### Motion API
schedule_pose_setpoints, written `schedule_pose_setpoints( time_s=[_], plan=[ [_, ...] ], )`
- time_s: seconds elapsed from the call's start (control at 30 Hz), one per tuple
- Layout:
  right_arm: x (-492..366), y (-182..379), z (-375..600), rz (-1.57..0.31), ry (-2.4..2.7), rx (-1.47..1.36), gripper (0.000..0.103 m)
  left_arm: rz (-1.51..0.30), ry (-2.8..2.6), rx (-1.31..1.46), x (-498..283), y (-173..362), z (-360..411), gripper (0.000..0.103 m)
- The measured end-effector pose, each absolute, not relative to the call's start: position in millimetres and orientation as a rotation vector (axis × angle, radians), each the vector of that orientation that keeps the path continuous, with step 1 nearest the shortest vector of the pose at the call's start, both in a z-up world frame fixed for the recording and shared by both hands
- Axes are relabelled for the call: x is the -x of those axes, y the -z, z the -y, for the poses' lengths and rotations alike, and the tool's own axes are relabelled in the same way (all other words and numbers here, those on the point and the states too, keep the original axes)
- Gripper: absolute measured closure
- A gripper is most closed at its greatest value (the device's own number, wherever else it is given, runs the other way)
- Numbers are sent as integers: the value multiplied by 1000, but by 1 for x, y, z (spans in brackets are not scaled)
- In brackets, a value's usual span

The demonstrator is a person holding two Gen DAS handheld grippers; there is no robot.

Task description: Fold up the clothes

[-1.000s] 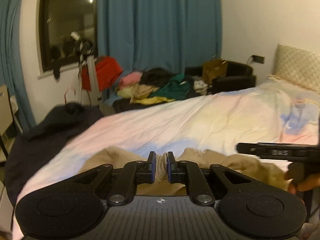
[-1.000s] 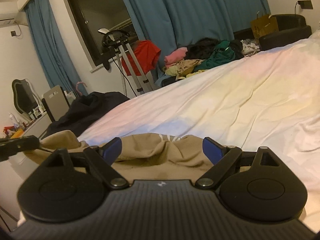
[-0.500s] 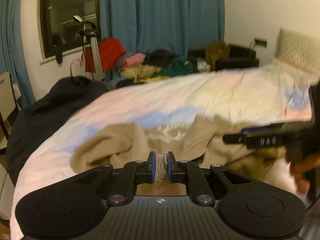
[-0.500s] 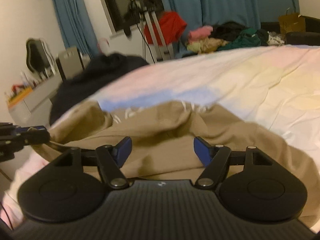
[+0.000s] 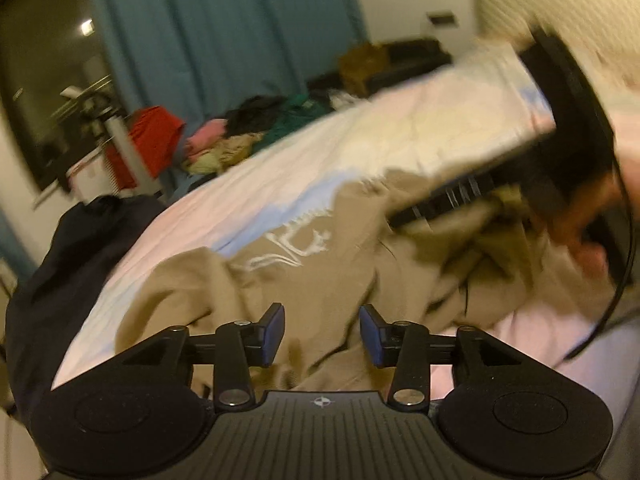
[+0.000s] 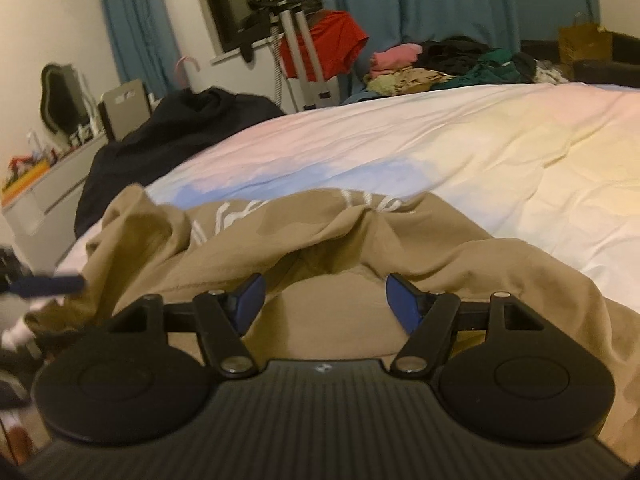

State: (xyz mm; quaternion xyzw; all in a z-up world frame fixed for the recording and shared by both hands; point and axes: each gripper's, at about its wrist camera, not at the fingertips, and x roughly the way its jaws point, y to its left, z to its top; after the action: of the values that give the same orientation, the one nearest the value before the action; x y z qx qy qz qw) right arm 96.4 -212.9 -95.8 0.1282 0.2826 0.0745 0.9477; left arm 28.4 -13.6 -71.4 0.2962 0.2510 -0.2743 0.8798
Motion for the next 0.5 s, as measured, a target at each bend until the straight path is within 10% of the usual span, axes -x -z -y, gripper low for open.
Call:
schedule_pose_setpoints(
  time_s=[0.13, 0.27, 0.5],
  plan=[
    [-95, 94, 218, -558, -145, -289, 33, -524, 518, -758, -35, 96, 29, 59],
    [-92, 92, 217, -548, -150, -286, 33, -475, 447, -694, -42, 86, 20, 97],
    [-77, 81, 203, -439, -188, -210, 32, -283, 446, -331, -36, 25, -17, 99]
  ],
)
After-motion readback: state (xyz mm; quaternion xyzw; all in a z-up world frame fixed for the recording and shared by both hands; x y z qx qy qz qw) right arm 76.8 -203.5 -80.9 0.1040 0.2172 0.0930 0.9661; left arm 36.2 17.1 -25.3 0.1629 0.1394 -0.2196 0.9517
